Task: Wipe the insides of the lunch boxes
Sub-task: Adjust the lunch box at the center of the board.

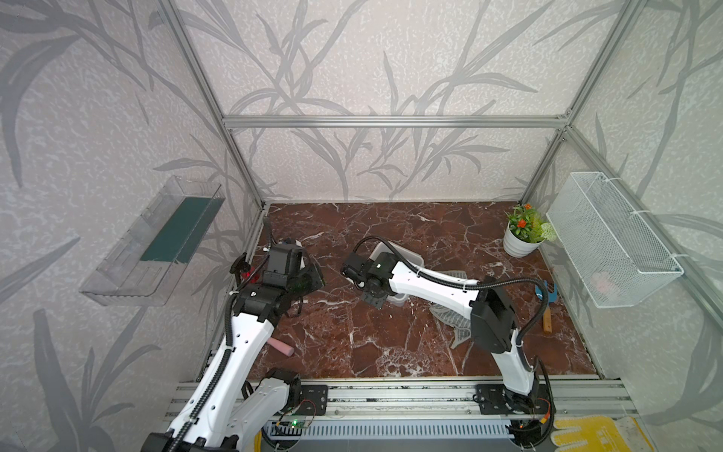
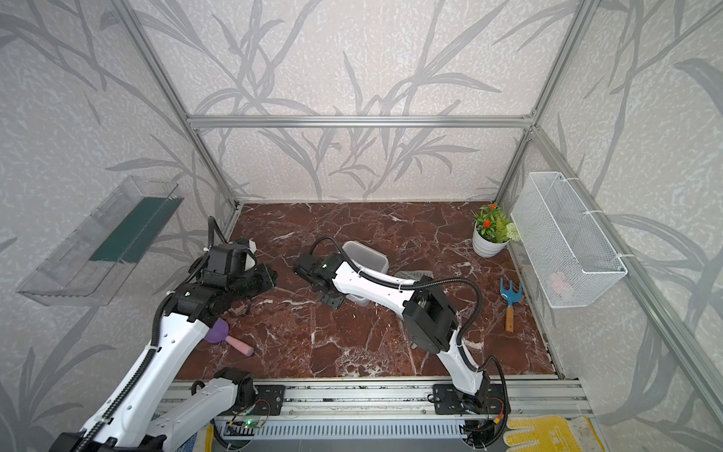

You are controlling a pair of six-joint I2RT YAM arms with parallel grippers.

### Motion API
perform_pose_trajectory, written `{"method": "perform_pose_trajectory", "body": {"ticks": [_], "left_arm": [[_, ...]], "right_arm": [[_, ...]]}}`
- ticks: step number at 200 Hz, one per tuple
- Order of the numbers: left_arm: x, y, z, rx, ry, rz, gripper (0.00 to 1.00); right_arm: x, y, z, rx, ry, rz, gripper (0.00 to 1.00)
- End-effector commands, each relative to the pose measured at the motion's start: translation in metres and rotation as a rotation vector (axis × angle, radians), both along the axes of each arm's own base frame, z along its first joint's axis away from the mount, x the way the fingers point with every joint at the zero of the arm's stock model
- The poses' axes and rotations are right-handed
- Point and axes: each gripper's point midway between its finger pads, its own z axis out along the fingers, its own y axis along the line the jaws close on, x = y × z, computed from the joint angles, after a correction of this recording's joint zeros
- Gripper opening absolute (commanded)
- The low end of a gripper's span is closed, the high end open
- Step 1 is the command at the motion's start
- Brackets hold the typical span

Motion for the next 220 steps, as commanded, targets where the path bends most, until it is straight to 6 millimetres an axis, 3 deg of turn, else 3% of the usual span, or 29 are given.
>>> {"method": "perform_pose_trajectory", "body": {"ticks": [1,30,43,56,74,120,148,176,211,220], "left_arm": [[-0.001,0.008,0.009,0.035,-0.010,0.019,0.09],[0.003,0.007,0.020,0.032,-0.030,0.015,0.09],[0.005,0.007,0.025,0.028,-0.040,0.013,0.10],[0.006,0.006,0.029,0.027,-0.046,0.010,0.10],[0.008,0.006,0.032,0.031,-0.053,0.007,0.09],[0.027,-0.004,0.044,0.020,-0.075,-0.037,0.12],[0.054,-0.033,0.047,-0.051,-0.088,-0.154,0.18],[0.081,-0.071,0.037,-0.091,-0.063,-0.272,0.23],[0.103,-0.125,0.012,-0.047,0.033,-0.452,0.44],[0.108,-0.140,-0.002,-0.058,0.078,-0.497,0.47]], "right_arm": [[-0.025,-0.008,-0.018,0.007,0.102,0.028,0.05],[-0.026,-0.014,-0.014,0.018,0.108,0.039,0.16],[-0.022,-0.013,-0.007,0.031,0.099,0.034,0.30],[-0.020,-0.010,0.003,0.050,0.084,0.039,0.37],[-0.003,-0.018,0.022,0.092,0.055,0.002,0.50],[0.002,-0.035,0.079,0.218,-0.012,-0.031,0.68],[0.001,-0.065,0.106,0.351,0.015,-0.134,0.77],[0.008,-0.098,0.094,0.511,0.120,-0.314,0.83],[0.015,-0.115,0.060,0.664,0.264,-0.483,0.89],[0.018,-0.117,0.050,0.703,0.299,-0.525,0.90]]}}
